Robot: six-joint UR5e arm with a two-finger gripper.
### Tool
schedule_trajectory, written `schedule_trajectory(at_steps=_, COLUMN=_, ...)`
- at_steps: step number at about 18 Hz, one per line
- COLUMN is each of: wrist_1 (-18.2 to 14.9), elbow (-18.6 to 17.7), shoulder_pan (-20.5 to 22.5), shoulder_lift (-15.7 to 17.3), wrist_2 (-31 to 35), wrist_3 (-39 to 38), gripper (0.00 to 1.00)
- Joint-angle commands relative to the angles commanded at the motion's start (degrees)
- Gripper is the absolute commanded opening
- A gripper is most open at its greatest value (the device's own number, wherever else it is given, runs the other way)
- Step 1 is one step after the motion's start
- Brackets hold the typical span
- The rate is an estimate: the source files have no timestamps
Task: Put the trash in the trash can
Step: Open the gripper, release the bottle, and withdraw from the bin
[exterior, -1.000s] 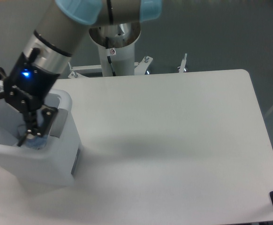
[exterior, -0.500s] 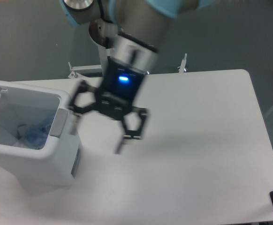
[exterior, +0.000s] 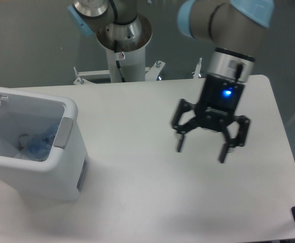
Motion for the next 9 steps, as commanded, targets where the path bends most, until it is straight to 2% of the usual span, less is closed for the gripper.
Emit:
schedule_trajectory(at_steps=3, wrist_1=-0.4, elbow=-0.6, shoulder_pan=-1.0, shoulder_lift=-0.8, wrist_2=13.4, wrist_3=1.2, gripper=1.00)
schedule_trajectory(at_steps=9, wrist_1=-1.4, elbow=-2.0, shoulder_pan=-5.1, shoulder_lift=-2.5, wrist_2=23.7, wrist_3=7.3, gripper=1.00)
